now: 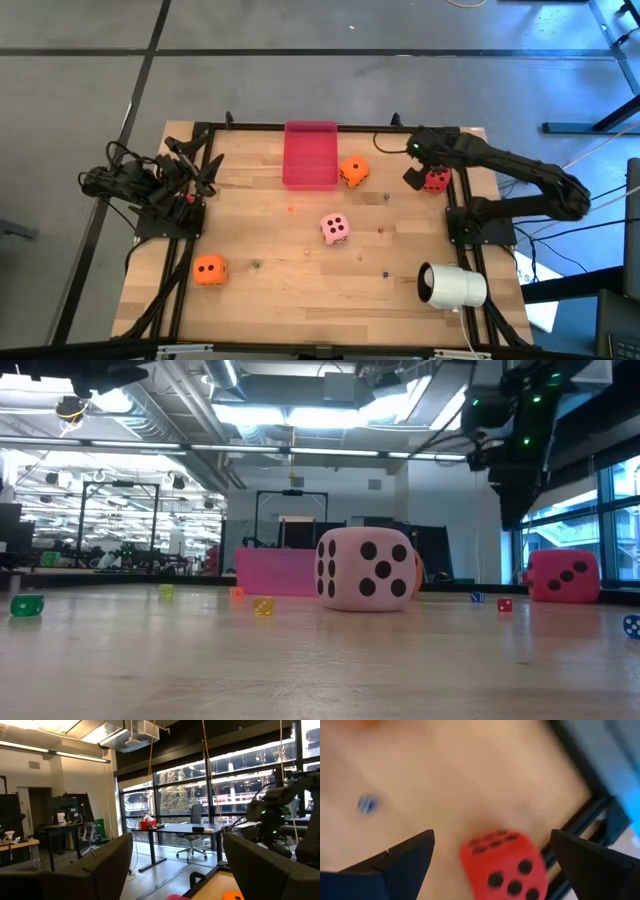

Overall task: Pick & Place Dice
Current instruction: Put the large red dice into the bin

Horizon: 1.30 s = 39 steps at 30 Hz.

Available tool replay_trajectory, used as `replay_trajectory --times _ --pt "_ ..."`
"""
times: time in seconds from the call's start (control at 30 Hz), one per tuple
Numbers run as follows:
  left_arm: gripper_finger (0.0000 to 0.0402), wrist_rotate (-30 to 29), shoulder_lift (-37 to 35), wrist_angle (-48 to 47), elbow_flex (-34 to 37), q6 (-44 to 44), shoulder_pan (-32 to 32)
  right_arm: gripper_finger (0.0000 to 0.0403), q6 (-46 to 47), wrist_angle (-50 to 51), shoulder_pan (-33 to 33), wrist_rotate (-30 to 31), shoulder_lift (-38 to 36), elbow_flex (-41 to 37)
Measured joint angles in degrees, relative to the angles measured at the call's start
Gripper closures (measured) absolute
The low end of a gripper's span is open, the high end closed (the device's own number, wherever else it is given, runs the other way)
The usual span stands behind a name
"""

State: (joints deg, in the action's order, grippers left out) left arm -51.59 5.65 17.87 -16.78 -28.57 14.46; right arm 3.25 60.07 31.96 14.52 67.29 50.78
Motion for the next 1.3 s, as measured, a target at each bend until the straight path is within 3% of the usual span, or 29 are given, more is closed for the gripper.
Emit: replay_trajectory --times 0.2,0.57,1.0,1.3 --pt "0.0095 0.1 0.0 -1.5 0.0 1.0 0.0 0.0003 -2.3 13.1 2.6 -1.0 8.5 5.8" --pt "0.0095 0.1 0.0 -4.4 0.0 0.9 0.0 0.0003 -6.7 13.9 4.8 -0.5 12.5 5.8" --pt "0.0096 0.1 0.0 -10.0 0.0 6.6 0.0 0.0003 -10.2 13.8 14.0 -3.8 12.9 5.7" --pt "0.0096 0.1 0.0 -10.3 0.0 7.0 0.0 0.0003 -14.2 13.9 14.9 -4.3 18.9 5.9"
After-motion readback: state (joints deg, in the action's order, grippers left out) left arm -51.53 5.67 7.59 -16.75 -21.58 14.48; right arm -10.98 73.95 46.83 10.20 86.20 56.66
